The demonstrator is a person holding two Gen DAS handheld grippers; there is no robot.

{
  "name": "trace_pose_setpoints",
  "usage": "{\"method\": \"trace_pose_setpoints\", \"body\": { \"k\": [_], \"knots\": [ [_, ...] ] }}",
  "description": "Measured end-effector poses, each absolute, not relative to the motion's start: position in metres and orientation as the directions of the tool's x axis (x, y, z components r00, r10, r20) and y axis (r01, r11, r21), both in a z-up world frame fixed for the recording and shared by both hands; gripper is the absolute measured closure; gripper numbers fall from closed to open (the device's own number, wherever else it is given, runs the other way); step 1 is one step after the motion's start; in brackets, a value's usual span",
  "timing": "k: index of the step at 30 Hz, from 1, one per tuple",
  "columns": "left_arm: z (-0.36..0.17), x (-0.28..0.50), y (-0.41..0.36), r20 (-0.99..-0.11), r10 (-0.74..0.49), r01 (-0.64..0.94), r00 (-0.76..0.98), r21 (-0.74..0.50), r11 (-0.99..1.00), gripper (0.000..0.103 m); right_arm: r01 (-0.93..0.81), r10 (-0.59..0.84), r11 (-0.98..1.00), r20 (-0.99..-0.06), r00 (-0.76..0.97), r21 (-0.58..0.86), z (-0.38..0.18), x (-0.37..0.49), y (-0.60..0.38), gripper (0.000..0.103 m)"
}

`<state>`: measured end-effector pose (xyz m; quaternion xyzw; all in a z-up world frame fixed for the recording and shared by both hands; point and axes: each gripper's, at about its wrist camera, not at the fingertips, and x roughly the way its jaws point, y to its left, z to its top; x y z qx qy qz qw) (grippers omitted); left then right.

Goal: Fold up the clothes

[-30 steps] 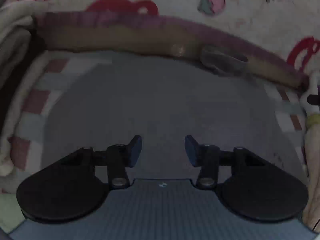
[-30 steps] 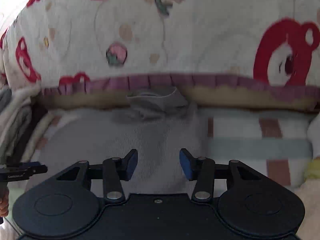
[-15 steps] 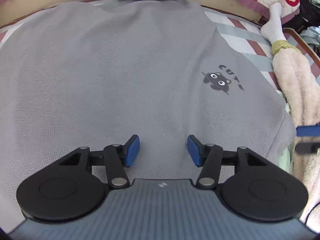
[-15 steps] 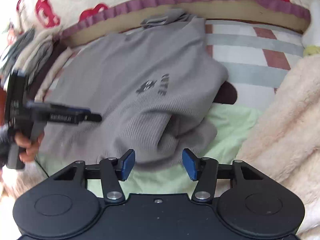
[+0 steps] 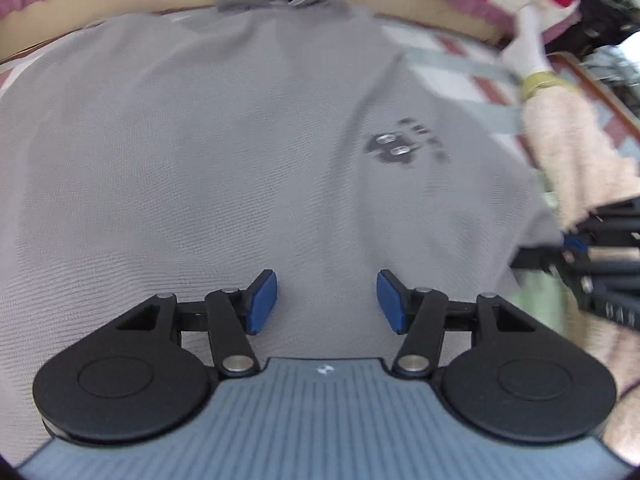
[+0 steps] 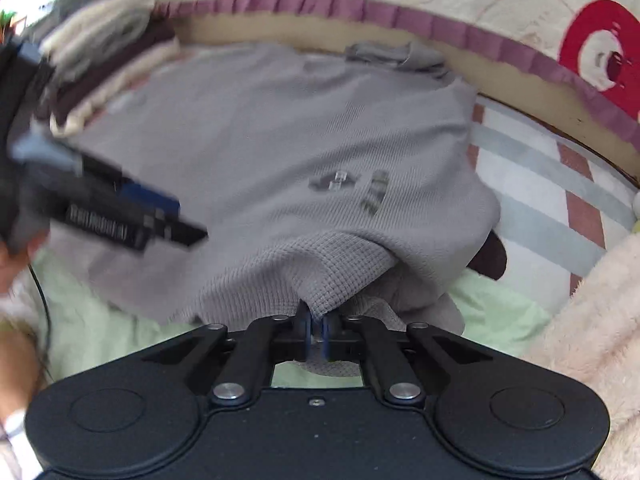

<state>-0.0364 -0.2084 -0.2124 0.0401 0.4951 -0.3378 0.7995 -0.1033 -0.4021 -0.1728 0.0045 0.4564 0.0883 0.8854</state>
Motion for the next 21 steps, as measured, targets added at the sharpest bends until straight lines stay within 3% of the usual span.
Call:
{"method": "trace_pose_setpoints", "body": {
  "k": [6, 9, 12, 13, 14, 15, 16, 20, 21],
  "knots": [
    [-0.191, -0.066, -0.215, -0.708, -0.687, 0.754, 0.161, -0.361, 0.548, 0.039, -0.066, 0.218, 0.973, -0.776, 0.592, 0.223, -0.138, -0.114, -0.424, 0.098],
    [-0.192, -0.081, -0.231, -0.708, -0.699, 0.815, 0.101, -0.344, 0.466, 0.034, -0.056, 0.254, 0.960, -0.769, 0.586, 0.274, -0.132, -0.113, -0.423, 0.098],
    [-0.202, -0.082, -0.252, -0.765, -0.629, 0.828, 0.137, -0.260, 0.496, 0.034, -0.096, 0.362, 0.922, -0.749, 0.555, 0.375, -0.130, -0.106, -0.419, 0.097],
    [-0.205, -0.080, -0.258, -0.779, -0.609, 0.826, 0.152, -0.238, 0.511, 0.038, -0.096, 0.374, 0.916, -0.742, 0.557, 0.389, -0.131, -0.103, -0.418, 0.097],
    [-0.208, -0.072, -0.261, -0.785, -0.595, 0.812, 0.173, -0.228, 0.537, 0.048, -0.096, 0.385, 0.910, -0.735, 0.559, 0.403, -0.131, -0.099, -0.418, 0.097],
    [-0.210, -0.063, -0.263, -0.789, -0.584, 0.795, 0.192, -0.224, 0.564, 0.075, -0.097, 0.396, 0.904, -0.727, 0.561, 0.417, -0.132, -0.096, -0.417, 0.097],
    [-0.210, -0.053, -0.260, -0.786, -0.582, 0.771, 0.209, -0.234, 0.593, 0.095, -0.097, 0.407, 0.897, -0.720, 0.563, 0.431, -0.133, -0.092, -0.417, 0.095],
    [-0.216, -0.012, -0.216, -0.732, -0.627, 0.583, 0.267, -0.395, 0.710, 0.095, -0.019, 0.363, 0.897, -0.710, 0.604, 0.442, -0.136, -0.084, -0.428, 0.082],
    [-0.221, -0.004, -0.202, -0.723, -0.633, 0.524, 0.277, -0.438, 0.730, 0.095, -0.001, 0.341, 0.903, -0.716, 0.609, 0.430, -0.138, -0.084, -0.431, 0.064]
  ]
}}
